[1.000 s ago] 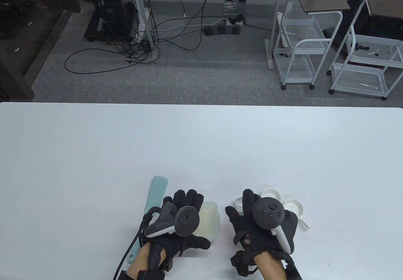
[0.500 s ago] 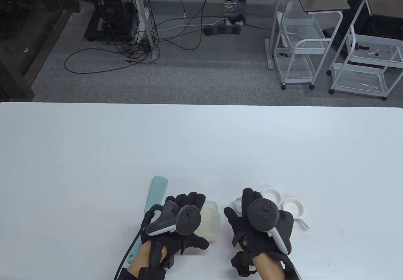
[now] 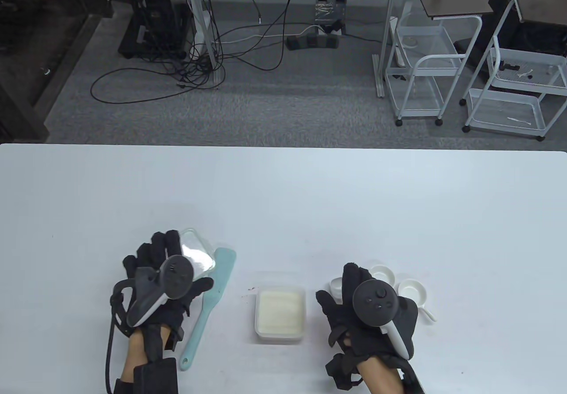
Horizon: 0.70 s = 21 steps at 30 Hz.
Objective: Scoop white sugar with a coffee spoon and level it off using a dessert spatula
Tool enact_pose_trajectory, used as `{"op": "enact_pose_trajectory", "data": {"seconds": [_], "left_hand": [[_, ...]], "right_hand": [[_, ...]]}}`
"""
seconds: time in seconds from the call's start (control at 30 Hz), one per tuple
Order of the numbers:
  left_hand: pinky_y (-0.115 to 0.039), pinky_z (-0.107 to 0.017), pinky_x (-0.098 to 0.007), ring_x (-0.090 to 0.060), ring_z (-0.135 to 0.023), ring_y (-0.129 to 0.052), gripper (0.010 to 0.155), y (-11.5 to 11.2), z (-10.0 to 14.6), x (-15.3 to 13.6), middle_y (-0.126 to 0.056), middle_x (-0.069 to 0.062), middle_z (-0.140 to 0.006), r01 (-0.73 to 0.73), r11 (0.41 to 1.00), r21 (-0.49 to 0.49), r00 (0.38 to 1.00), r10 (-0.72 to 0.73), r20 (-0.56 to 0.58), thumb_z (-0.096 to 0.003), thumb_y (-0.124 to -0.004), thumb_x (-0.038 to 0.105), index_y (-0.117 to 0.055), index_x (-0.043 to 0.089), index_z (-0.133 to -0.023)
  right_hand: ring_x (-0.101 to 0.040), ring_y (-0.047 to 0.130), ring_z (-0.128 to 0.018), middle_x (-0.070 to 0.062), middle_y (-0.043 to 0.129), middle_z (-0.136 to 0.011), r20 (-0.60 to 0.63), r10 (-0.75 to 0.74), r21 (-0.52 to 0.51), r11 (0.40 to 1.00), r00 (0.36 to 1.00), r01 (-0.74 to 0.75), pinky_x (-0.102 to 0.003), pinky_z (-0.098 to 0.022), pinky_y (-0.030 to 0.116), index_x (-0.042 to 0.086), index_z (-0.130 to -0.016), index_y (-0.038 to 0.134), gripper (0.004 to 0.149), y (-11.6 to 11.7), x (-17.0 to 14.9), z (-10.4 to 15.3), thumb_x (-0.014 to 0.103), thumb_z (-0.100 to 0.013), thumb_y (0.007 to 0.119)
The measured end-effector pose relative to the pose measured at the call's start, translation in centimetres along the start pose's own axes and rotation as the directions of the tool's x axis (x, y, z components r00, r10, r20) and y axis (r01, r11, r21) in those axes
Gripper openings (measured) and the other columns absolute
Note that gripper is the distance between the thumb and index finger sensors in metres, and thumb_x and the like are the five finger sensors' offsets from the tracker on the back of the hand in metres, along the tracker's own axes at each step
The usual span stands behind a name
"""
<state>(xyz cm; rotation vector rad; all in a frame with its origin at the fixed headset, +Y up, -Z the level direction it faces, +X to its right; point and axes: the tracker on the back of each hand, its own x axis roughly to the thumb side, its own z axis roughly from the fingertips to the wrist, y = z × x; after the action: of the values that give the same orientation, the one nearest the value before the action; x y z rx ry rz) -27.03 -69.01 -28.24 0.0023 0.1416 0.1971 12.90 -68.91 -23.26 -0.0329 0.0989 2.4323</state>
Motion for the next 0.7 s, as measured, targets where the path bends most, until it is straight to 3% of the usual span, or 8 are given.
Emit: {"op": "enact_pose_trajectory", "data": {"seconds": [0.13,0.4,0.7], "left_hand": [[-0.038,-0.068,-0.081,-0.063,-0.101,-0.048,0.120,-0.6,-0.5,-3.4,-0.032,-0.031,-0.120,-0.110,0.994,-0.012,0.983,0.107,-0.150,-0.0308,-0.084,0.070,-0.026,0.007,-0.115],[-0.038,-0.068,-0.080,-0.063,-0.101,-0.049,0.119,-0.9,-0.8,-4.1,-0.032,-0.030,-0.120,-0.072,0.997,-0.024,0.981,0.066,-0.181,-0.0307,-0.084,0.071,-0.028,0.008,-0.115],[-0.038,-0.068,-0.080,-0.063,-0.102,-0.048,0.118,-3.3,-1.3,-5.7,-0.030,-0.030,-0.120,-0.083,0.976,-0.199,0.961,0.025,-0.276,-0.0321,-0.083,0.070,-0.027,0.007,-0.115]], "right_hand": [[-0.066,0.035,-0.094,-0.034,0.032,-0.107,-0.008,-0.016,-0.001,1.000,1.000,0.016,-0.081,-0.063,0.040,0.002,-0.105,0.034,0.084,-0.2,-0.2,0.0,0.047,-0.046,0.073],[-0.066,0.035,-0.094,-0.035,0.032,-0.107,-0.022,-0.034,-0.006,0.999,0.999,0.034,-0.081,-0.063,0.040,0.001,-0.105,0.034,0.084,-0.6,-0.5,-0.1,0.047,-0.046,0.073],[-0.066,0.035,-0.094,-0.034,0.032,-0.107,-0.030,-0.032,0.000,1.000,0.999,0.032,-0.081,-0.063,0.040,0.001,-0.105,0.035,0.084,-0.7,-0.5,0.0,0.047,-0.047,0.073]]}}
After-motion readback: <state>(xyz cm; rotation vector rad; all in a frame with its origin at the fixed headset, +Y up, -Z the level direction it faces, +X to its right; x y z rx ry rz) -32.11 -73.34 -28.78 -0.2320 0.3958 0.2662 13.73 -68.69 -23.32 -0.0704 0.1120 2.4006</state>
